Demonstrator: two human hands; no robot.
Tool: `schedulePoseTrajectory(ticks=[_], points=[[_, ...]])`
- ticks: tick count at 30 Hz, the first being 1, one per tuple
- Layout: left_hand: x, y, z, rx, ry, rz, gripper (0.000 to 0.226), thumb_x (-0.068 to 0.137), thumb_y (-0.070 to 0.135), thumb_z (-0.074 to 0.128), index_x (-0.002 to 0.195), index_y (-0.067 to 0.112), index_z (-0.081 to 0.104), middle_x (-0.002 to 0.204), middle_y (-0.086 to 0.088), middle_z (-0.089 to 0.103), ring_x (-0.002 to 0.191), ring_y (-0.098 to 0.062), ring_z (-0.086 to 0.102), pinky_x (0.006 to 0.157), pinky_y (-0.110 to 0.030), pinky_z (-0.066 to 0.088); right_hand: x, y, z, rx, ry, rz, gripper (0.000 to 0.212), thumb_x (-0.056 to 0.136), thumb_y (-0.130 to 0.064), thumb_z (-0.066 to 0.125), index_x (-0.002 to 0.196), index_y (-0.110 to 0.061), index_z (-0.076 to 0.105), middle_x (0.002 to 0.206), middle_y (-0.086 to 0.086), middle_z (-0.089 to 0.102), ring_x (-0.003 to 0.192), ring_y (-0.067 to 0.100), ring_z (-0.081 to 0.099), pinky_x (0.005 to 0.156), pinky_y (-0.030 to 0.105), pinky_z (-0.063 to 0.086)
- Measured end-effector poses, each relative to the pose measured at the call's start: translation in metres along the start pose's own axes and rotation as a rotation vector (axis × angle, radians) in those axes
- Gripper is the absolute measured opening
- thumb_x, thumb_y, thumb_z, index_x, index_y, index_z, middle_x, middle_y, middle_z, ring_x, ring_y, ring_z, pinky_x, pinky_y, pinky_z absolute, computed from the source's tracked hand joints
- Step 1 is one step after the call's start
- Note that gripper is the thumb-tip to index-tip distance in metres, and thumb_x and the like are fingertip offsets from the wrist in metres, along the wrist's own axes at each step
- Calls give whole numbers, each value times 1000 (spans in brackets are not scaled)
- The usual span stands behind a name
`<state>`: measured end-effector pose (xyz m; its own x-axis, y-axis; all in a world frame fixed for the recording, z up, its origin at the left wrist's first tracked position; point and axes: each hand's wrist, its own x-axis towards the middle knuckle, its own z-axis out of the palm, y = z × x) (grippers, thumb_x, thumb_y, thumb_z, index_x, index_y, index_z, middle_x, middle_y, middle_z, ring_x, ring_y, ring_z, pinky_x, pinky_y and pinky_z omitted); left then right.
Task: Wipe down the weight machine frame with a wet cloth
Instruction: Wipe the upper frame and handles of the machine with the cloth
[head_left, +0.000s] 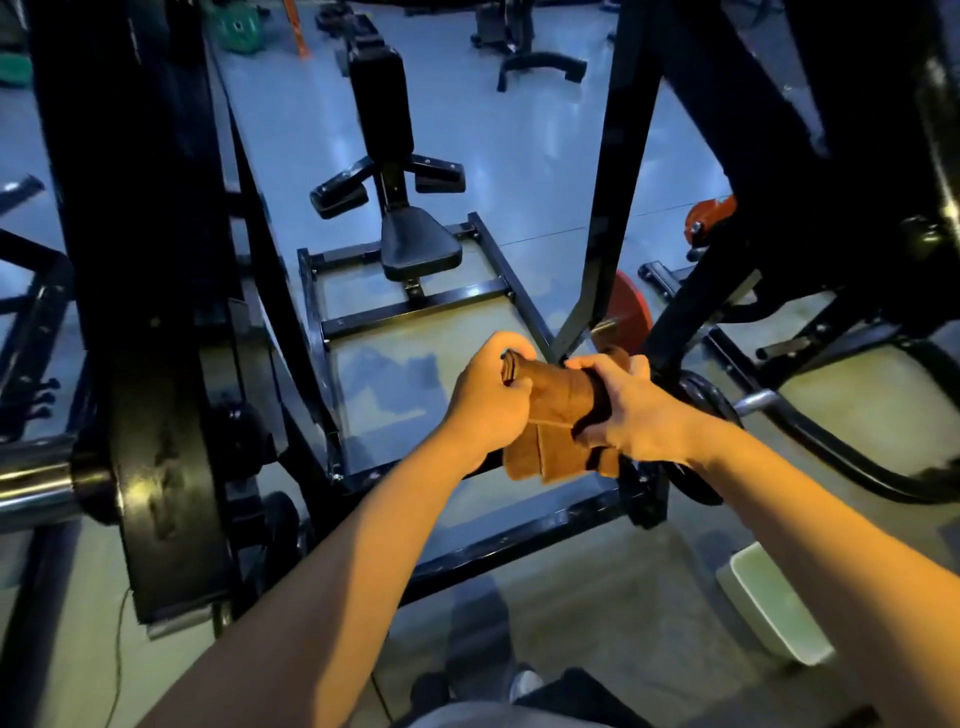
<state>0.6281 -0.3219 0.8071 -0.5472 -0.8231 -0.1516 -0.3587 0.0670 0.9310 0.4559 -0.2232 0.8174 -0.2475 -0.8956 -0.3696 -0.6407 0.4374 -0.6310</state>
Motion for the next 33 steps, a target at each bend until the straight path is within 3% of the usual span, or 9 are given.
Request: schedulePoseTrajectory(ticks=[3,6,8,11,14,22,25,29,33], points=[[-3,4,7,48,48,-77,36,102,-1,45,98,24,72,107,1,66,100,-19,61,81,-27,50,0,6,2,-75,96,-89,72,88,-11,79,145,-34,41,125,4,21,100,37,57,68,23,60],[-9,13,8,-130,-77,-161,16,102,12,58,113,17,68,109,-3,67,92,-9,68,73,-17,54,-3,17,-4,-171,217,-175,54,94,-15,74,142,-24,50,139,8,19,105,25,47,98,28,52],[-10,11,10,-26,-247,-142,41,85,24,80,118,24,56,112,-4,61,92,-10,69,73,-23,58,-9,18,-10,-174,250,-273,33,95,-15,73,125,-21,62,136,6,31,105,17,46,99,23,43],[-7,6,12,468,-277,-14,42,80,18,78,110,29,51,115,-3,42,106,-23,57,82,-35,56,-19,16,-22,-172,162,-359,4,98,-24,70,99,-28,70,91,-9,69,81,7,63,76,29,53],[-4,14,2,551,-166,155,9,90,28,72,93,30,63,111,0,50,123,-22,42,96,-37,43,-26,16,-37,-142,199,-373,13,96,-34,72,85,-27,73,62,-6,65,59,8,60,63,22,44],[-10,40,-1,-407,-247,-131,17,98,22,68,111,15,76,109,-10,78,108,-30,73,100,-46,55,-39,28,-63,886,-241,-5,56,77,-26,83,127,-4,67,111,19,75,95,26,74,79,36,60],[-13,38,6,-540,-283,-181,25,102,25,63,124,15,68,114,-12,76,106,-31,73,92,-50,59,-44,42,-59,940,-383,-19,63,79,-13,81,138,-6,60,125,19,70,112,33,69,97,51,56],[-18,33,5,-521,-285,-246,22,103,14,61,124,18,64,106,-6,78,94,-25,77,69,-40,63,-51,41,-57,785,-182,-4,40,94,-2,67,132,-15,67,119,13,75,109,29,73,84,39,64],[-18,41,1,-762,-208,-404,21,96,9,59,114,7,69,101,-18,75,86,-27,77,85,-48,63,-46,39,-53,632,174,-161,42,92,13,62,116,-20,72,110,13,76,109,27,71,94,31,58]])
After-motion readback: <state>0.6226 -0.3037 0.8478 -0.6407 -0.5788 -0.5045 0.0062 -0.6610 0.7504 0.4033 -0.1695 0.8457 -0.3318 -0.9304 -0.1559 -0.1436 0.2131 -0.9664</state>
